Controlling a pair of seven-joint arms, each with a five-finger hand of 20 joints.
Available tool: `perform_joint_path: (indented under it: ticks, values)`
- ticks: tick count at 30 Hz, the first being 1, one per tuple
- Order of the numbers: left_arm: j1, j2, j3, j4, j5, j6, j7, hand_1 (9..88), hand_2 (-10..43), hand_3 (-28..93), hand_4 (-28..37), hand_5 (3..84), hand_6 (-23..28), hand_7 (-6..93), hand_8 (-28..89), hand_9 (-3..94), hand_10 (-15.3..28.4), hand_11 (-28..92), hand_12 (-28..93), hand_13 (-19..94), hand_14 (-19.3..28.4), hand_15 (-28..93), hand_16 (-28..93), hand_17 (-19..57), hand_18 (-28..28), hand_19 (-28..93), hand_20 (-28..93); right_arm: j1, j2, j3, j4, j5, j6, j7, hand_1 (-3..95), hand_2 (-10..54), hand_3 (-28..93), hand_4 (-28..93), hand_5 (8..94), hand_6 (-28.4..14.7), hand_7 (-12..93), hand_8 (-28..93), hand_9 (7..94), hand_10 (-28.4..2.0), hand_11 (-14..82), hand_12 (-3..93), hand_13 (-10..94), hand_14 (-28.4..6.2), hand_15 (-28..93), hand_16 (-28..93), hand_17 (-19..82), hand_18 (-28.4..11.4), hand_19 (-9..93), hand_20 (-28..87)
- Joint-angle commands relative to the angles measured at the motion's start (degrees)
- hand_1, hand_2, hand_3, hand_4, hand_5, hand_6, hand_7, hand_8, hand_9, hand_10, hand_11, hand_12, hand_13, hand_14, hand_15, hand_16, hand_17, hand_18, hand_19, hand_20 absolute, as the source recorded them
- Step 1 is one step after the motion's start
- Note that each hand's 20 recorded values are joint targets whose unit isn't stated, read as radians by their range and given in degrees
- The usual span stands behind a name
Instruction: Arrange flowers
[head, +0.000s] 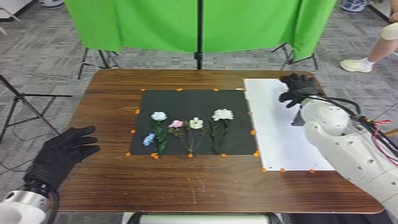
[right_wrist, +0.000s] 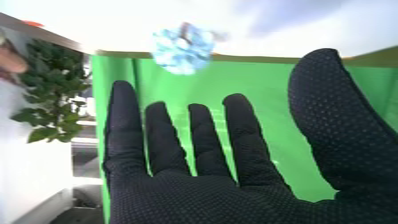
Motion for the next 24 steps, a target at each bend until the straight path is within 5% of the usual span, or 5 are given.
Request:
perform_joint_path:
  ticks: [1, 8, 12, 20, 24]
  values:
    - [0.6, -0.34, 0.05, 0.13, 0.12, 0.18, -0.41, 29.2, 8.3, 73, -28.3, 44.6, 7.3, 31.3, -14, 41.5, 17.3, 46, 19, 36, 20.7, 70, -6, -2.8, 24.4, 67, -2, 1.1, -1.0, 0.9, 1.9, 0.9, -3.1, -1.6, 31.5, -9.0, 92, -28, 26.8, -2.1, 26, -18, 21.0, -9.1, 13.9, 19.4, 36, -9.6, 24, 12, 12, -18.7, 55, 10]
    - [0.5, -0.37, 0.03, 0.15, 0.18, -0.11, -0.89, 29.1, 8.4, 73, -28.3, 44.6, 7.2, 31.4, -14, 41.5, 17.4, 46, 19, 36, 20.7, 70, -6, -2.9, 24.4, 67, -2, -0.4, -0.7, 0.7, 1.2, -0.8, -2.9, -2.7, 40.8, -7.6, 88, -28, 48.8, 2.7, 29, -21, 57.0, -7.4, 23.7, 14.2, 59, -3.2, 32, 19, 19, -15.0, 61, 14]
    - [0.6, -0.39, -0.04, 0.17, 0.14, 0.10, -0.89, 29.1, 8.4, 73, -28.3, 44.5, 7.2, 31.4, -14, 41.4, 17.4, 46, 19, 36, 20.7, 70, -6, -2.8, 24.4, 67, -2, -3.6, 0.8, 2.4, -2.2, -1.3, -2.3, -5.0, 53.4, -7.8, 81, -28, 63.8, 2.6, 48, -15, 79.4, -3.4, 15.7, 38.6, 75, 2.0, 35, 36, 29, -13.5, 72, 25]
    - [0.5, -0.29, 0.05, 0.31, 0.16, -0.34, -0.87, 29.2, 8.4, 73, -28.3, 44.5, 7.2, 31.5, -14, 41.5, 17.4, 46, 19, 36, 20.7, 70, -6, -2.9, 24.5, 67, -2, -7.7, 3.3, 2.7, -6.0, -0.2, 9.1, -8.0, 54.3, -9.4, 84, -28, 69.6, 1.8, 49, -13, 83.7, -3.3, 18.5, 43.0, 80, 2.0, 41, 40, 32, -12.8, 79, 28]
    - [0.6, 0.48, 0.35, 0.47, -0.17, -0.07, -0.25, 29.2, 8.4, 73, -28.3, 44.6, 7.4, 31.2, -14, 41.4, 17.4, 46, 19, 36, 20.8, 70, -6, -2.8, 24.4, 67, -2, -11.3, 4.7, 7.1, -10.9, -4.1, 4.7, -6.2, 46.6, -9.5, 85, -28, 60.8, 1.8, 50, -15, 74.4, -4.6, 20.4, 40.4, 69, 0.1, 44, 36, 28, -13.5, 73, 32]
